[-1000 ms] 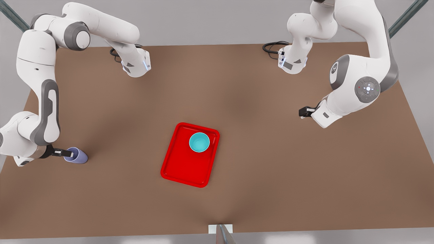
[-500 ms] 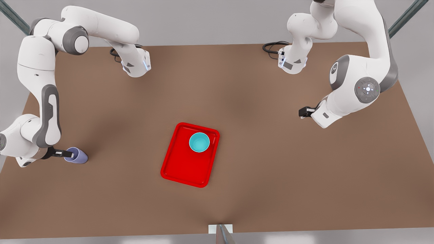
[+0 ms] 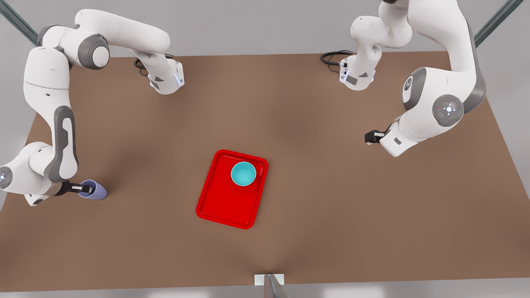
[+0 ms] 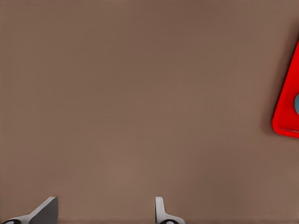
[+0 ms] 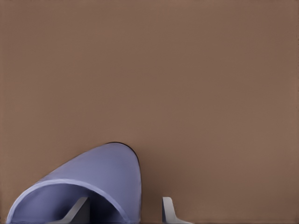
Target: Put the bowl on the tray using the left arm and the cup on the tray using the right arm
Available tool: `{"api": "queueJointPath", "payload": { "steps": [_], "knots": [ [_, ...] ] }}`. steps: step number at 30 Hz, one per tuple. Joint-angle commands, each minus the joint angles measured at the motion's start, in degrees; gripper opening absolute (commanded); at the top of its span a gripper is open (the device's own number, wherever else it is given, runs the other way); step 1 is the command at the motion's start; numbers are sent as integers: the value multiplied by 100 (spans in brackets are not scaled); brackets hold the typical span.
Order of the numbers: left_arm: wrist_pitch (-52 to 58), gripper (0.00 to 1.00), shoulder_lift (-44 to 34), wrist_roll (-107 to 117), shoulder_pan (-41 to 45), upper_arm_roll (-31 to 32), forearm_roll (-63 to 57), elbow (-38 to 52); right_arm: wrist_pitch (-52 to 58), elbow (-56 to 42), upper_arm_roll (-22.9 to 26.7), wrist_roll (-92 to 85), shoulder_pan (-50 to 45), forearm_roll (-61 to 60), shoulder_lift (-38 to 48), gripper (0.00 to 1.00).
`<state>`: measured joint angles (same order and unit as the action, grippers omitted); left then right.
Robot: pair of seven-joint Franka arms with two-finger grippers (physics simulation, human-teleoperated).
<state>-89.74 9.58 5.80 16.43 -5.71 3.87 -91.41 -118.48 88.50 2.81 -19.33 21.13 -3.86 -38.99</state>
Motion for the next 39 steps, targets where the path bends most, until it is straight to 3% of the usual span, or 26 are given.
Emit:
{"api": "queueJointPath", "payload": {
  "steps": [1,6,12,14,16,18,34,39],
  "knots": [
    [0,100,0,0,0,0,-1,-9,0,9,0,-9,5,0,5,53],
    [0,100,0,0,0,0,-1,0,0,27,0,0,5,0,5,53],
    [0,100,-8,0,0,0,-1,0,-26,18,0,0,-12,8,-30,44],
    [0,100,0,0,0,0,-1,0,-35,10,0,0,-12,8,-30,36],
    [0,100,0,0,0,0,-1,0,-35,18,-9,0,-12,8,-47,35],
    [0,100,0,0,0,0,-1,0,-44,10,-9,9,-12,8,-47,23],
    [-9,100,35,0,0,0,-1,0,0,-61,-61,88,-47,-9,32,21],
    [-9,100,36,0,0,-9,-27,0,624,-368,-88,272,-346,-44,225,21]
  ]
}}
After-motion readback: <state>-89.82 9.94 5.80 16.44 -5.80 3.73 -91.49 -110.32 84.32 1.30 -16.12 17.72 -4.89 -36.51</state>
